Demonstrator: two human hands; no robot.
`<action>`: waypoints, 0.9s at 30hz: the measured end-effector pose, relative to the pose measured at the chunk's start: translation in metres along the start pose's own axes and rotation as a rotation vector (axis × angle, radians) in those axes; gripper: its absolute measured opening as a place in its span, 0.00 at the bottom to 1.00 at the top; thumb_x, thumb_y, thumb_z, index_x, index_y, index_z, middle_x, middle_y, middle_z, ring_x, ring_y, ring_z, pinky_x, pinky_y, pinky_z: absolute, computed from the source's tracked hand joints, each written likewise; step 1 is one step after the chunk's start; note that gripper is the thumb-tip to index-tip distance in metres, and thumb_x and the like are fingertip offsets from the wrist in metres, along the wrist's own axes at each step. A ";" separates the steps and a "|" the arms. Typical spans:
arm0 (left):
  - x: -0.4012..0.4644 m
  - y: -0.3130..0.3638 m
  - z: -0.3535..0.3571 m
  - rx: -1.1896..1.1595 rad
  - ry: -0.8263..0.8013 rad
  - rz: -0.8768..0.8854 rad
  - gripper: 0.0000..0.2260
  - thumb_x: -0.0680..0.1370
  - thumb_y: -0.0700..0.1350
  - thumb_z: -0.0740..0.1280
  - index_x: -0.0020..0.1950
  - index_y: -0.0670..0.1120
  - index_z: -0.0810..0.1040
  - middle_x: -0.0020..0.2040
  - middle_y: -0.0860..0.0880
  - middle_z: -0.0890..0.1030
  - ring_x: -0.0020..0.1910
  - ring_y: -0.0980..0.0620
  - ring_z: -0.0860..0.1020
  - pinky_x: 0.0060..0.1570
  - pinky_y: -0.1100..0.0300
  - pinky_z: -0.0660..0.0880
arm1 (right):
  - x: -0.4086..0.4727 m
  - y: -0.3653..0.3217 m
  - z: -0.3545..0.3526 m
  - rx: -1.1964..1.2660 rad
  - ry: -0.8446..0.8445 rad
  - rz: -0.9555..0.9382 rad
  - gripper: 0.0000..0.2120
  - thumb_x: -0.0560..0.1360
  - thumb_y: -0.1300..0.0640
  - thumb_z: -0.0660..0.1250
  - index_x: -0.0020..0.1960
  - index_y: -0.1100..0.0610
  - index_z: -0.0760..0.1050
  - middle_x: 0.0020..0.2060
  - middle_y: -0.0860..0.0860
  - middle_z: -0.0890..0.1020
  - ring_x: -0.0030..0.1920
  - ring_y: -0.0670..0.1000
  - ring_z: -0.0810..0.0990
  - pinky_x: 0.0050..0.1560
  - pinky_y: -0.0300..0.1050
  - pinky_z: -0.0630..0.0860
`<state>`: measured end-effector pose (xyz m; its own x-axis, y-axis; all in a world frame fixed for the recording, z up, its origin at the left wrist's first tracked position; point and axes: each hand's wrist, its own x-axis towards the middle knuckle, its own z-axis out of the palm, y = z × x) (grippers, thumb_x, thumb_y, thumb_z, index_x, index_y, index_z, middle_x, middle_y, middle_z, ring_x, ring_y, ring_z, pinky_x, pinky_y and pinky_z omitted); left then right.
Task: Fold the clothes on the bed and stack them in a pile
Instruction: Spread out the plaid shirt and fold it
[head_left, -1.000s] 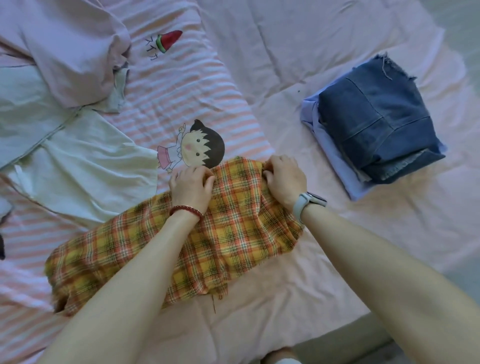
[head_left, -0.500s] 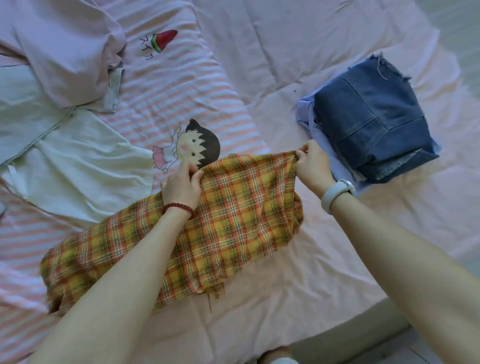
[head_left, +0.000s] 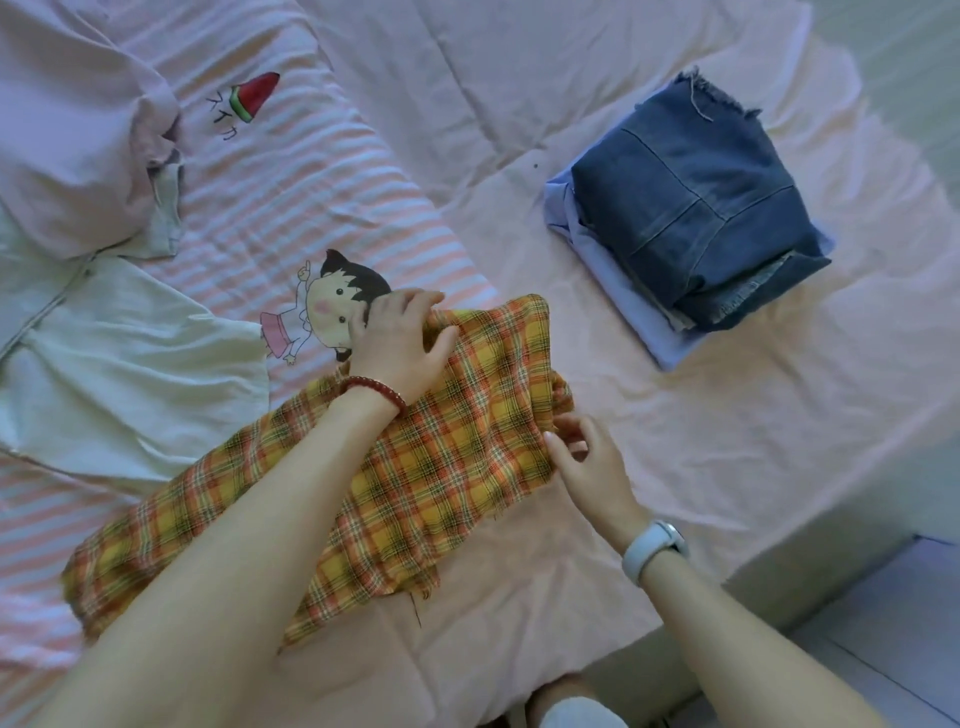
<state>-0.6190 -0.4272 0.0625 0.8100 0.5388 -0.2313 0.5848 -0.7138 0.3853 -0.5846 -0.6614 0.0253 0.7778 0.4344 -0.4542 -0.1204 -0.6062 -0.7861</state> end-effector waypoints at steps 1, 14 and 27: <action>0.004 0.005 0.003 0.022 -0.033 0.015 0.18 0.78 0.55 0.60 0.66 0.50 0.71 0.65 0.49 0.72 0.67 0.47 0.65 0.70 0.45 0.50 | -0.002 0.002 0.003 -0.008 -0.002 -0.014 0.06 0.75 0.58 0.67 0.49 0.49 0.72 0.46 0.44 0.73 0.46 0.41 0.74 0.45 0.23 0.67; 0.026 0.019 0.016 -0.100 0.027 -0.137 0.09 0.78 0.49 0.62 0.51 0.47 0.79 0.50 0.47 0.81 0.55 0.45 0.75 0.64 0.46 0.63 | 0.017 0.000 -0.023 0.458 0.182 0.221 0.14 0.80 0.62 0.56 0.40 0.51 0.74 0.38 0.50 0.77 0.43 0.51 0.75 0.51 0.56 0.76; -0.018 0.029 0.024 0.049 0.295 -0.043 0.17 0.78 0.44 0.60 0.67 0.45 0.70 0.65 0.45 0.73 0.66 0.44 0.68 0.68 0.46 0.55 | 0.040 -0.049 -0.014 -0.600 0.090 -0.698 0.23 0.74 0.59 0.56 0.69 0.58 0.68 0.67 0.57 0.71 0.69 0.58 0.67 0.68 0.62 0.57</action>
<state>-0.6161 -0.4684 0.0564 0.7411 0.6709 0.0258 0.6259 -0.7042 0.3351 -0.5391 -0.6235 0.0513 0.6017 0.7930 0.0953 0.7141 -0.4806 -0.5090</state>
